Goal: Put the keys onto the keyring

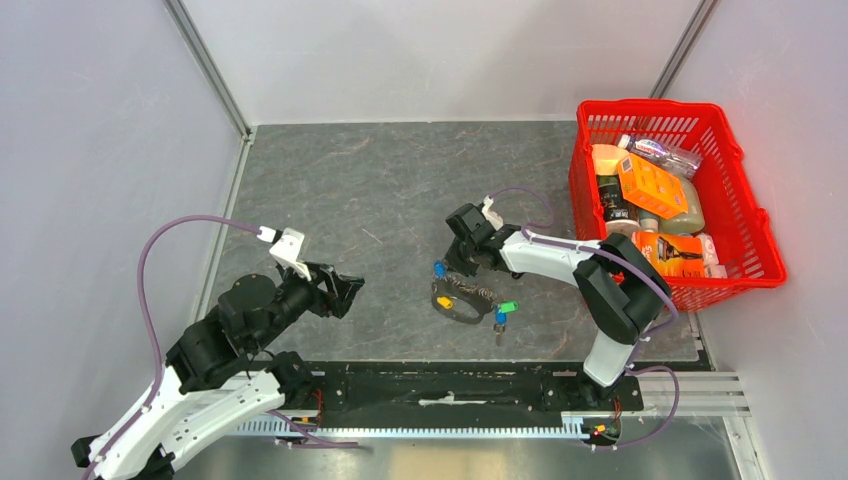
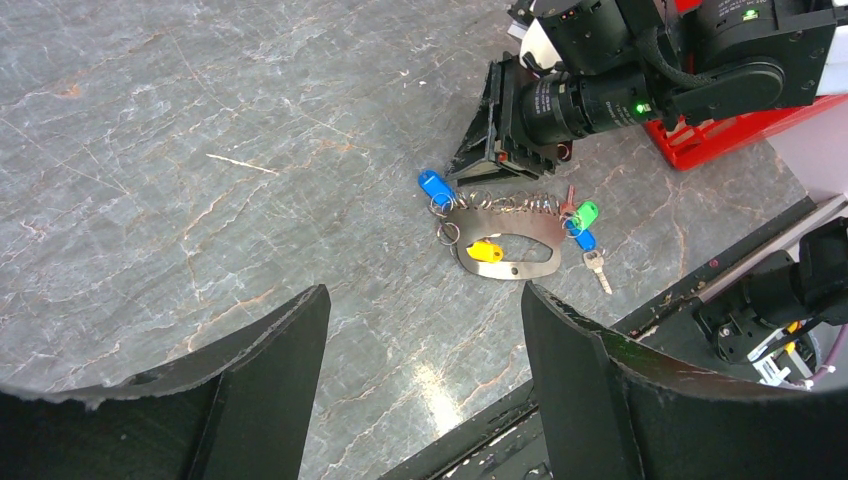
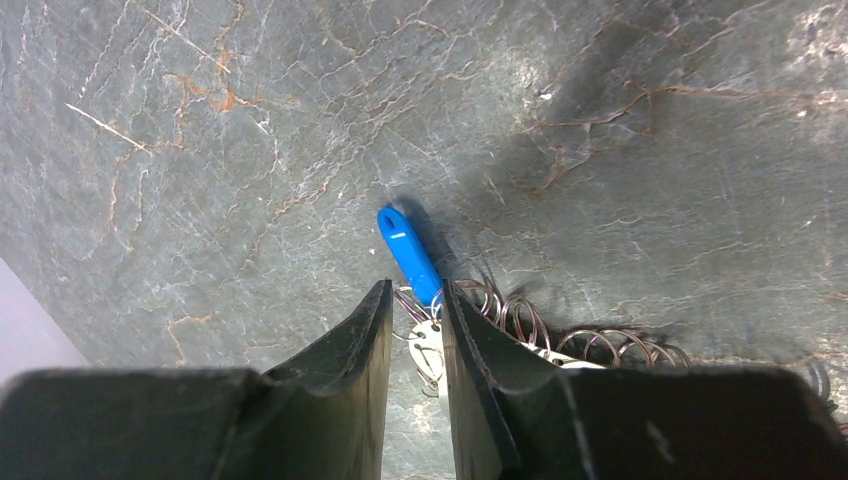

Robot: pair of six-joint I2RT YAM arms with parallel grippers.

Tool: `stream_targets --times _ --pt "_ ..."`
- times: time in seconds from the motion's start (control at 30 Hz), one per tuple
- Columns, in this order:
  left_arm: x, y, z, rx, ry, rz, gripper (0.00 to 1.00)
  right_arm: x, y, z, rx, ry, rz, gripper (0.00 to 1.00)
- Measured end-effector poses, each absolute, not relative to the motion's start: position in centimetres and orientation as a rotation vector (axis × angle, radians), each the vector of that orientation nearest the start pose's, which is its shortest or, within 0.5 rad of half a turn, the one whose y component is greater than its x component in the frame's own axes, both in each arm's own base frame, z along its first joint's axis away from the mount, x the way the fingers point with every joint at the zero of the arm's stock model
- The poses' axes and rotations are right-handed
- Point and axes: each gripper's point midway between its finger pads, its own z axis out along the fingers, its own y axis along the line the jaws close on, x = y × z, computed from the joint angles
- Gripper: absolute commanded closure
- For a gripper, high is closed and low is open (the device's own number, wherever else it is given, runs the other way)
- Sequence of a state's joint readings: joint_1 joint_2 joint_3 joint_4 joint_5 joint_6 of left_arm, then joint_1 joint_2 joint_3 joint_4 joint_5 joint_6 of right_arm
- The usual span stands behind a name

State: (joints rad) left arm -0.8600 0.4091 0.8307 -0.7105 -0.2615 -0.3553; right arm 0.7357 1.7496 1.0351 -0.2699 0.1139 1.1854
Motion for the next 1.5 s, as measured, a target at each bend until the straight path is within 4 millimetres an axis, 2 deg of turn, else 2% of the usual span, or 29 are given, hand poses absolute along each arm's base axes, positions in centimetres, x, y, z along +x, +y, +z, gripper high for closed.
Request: stream_targets --times 0.63,0.97,1.3,1.5 --pt "15.6 -13.3 26.6 0.292 1.868 -0.598 0.22 29.6 30.1 3.8 0.600 2.601 0.605 0.70" --pt "15.6 -13.1 26.6 0.289 1.869 -0.593 0.22 30.4 31.2 6.6 0.437 2.571 0.608 0.69" --pt "15.7 -12.9 26.5 0.280 1.869 -0.580 0.22 30.0 31.3 5.6 0.382 2.612 0.581 0.63" --pt "15.8 -12.9 26.5 0.278 1.869 -0.578 0.22 29.7 32.2 4.5 0.355 2.657 0.586 0.60"
